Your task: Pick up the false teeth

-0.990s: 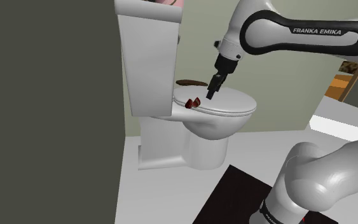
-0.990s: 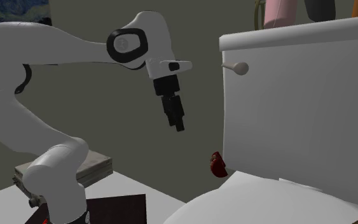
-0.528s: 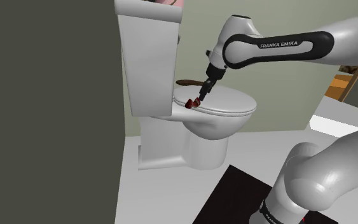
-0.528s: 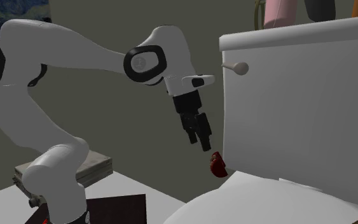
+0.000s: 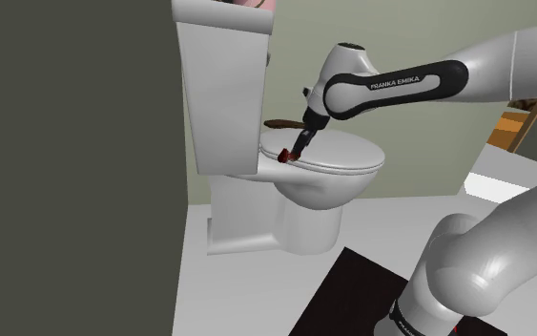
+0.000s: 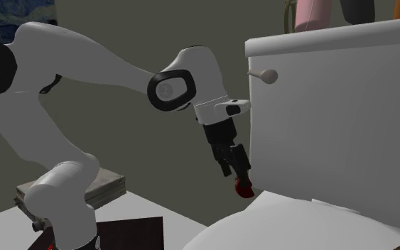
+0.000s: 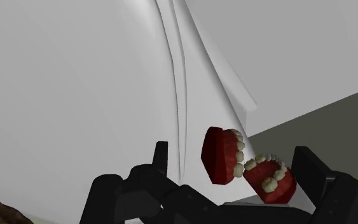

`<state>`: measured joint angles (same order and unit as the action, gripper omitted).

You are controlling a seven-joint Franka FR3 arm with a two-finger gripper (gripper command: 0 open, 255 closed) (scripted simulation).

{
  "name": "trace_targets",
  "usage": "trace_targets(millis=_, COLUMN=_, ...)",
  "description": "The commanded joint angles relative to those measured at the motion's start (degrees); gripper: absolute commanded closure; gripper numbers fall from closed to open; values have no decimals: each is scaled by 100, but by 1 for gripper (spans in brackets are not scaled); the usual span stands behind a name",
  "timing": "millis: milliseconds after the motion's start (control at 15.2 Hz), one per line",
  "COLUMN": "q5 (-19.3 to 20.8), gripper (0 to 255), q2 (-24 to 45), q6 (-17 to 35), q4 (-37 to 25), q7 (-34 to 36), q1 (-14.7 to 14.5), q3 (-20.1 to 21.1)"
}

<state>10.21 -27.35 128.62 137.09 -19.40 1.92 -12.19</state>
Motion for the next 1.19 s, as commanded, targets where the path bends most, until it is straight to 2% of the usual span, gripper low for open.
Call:
trace_targets(millis=0, q5=19, gripper=0, q2=22, q6=173, q4=145, q7=-10, q1=15, q3=-30)
trace_targets(millis=198, q5=31, gripper=0, q2=51, q6=301, q4=243, q7=-1, q1=20, q3=-41)
trace_targets(millis=264, q5=29, gripper=255, q2=59, q6=301, q4=235, q7=-7, q1=20, q3=-46)
trace_targets(millis=858, q5=31, gripper=255, q2=51, q6=301, q4=243, q7=-1, q1=20, q3=-41)
trace_targets(millis=1122, q5=1, gripper=255, q2=-17, q6=-23, q4=-13, q7=-24, q1=6, q3=-14)
